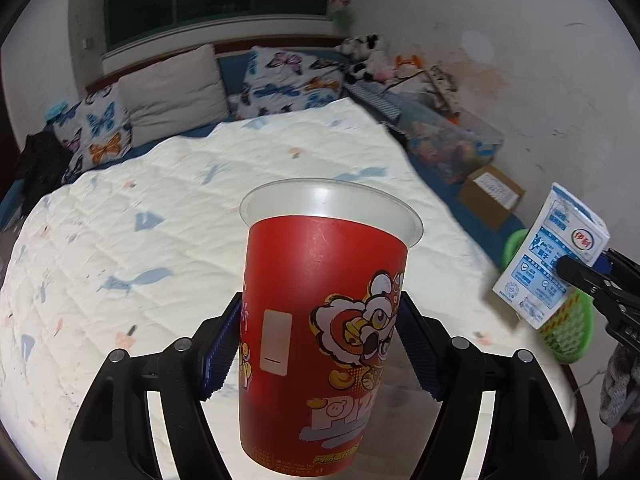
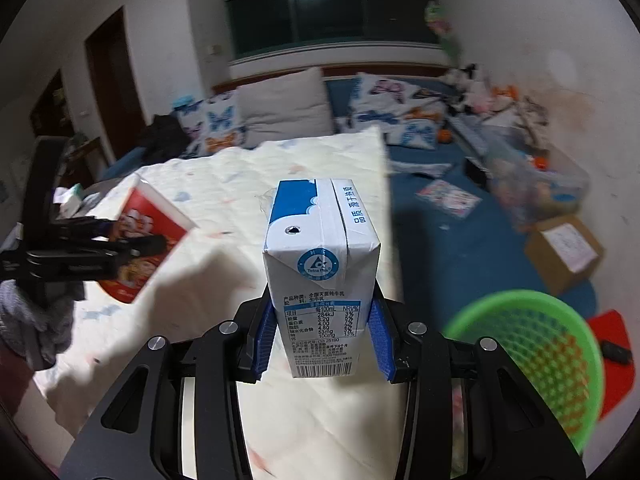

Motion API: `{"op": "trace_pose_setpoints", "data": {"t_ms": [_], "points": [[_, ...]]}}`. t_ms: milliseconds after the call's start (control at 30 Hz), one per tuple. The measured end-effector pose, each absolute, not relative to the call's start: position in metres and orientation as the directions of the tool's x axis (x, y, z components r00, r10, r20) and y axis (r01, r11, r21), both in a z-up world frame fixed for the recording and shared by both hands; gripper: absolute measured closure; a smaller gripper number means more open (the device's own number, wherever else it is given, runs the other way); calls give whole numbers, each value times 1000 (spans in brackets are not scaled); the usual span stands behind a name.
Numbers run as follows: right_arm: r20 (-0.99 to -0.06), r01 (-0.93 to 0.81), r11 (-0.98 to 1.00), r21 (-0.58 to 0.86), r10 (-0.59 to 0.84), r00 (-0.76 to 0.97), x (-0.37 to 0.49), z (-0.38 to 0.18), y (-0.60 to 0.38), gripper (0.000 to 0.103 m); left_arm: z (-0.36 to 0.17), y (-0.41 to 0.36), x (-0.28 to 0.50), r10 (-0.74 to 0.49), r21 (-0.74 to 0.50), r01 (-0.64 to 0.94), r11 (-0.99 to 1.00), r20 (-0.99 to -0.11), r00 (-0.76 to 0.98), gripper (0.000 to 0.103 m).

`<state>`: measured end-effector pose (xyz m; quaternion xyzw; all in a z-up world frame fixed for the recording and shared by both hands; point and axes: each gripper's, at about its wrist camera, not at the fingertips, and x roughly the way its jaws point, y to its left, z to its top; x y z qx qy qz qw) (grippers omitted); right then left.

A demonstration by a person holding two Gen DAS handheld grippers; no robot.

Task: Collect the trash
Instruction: 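Drop the milk carton in the basket with the right tool while the left drops the red cup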

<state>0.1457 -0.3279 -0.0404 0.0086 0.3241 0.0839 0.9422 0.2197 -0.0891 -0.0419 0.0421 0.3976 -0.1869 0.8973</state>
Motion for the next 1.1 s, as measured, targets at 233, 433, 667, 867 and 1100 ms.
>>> {"op": "trace_pose_setpoints", "data": {"t_ms": [233, 433, 667, 867, 1100], "points": [[-624, -3, 1000, 29, 21, 781, 114, -41, -382, 61, -31, -138, 197, -375, -78, 463, 883, -711, 595, 32], [-653, 122, 993, 1, -92, 752, 95, -54, -430, 61, -29, -181, 185, -422, -86, 525, 847, -708, 566, 32], [-678, 227, 974, 14, -158, 718, 82, -73, -474, 58, -23, -220, 179, -462, -79, 585, 807, -701, 543, 32], [-675, 262, 965, 32, -172, 718, 70, -78, -490, 50, -23, -248, 178, -486, -87, 616, 783, -704, 518, 32], [-652, 276, 960, 42, -183, 736, 54, -70, -497, 44, -24, -281, 173, -520, -100, 656, 749, -702, 487, 32]]}}
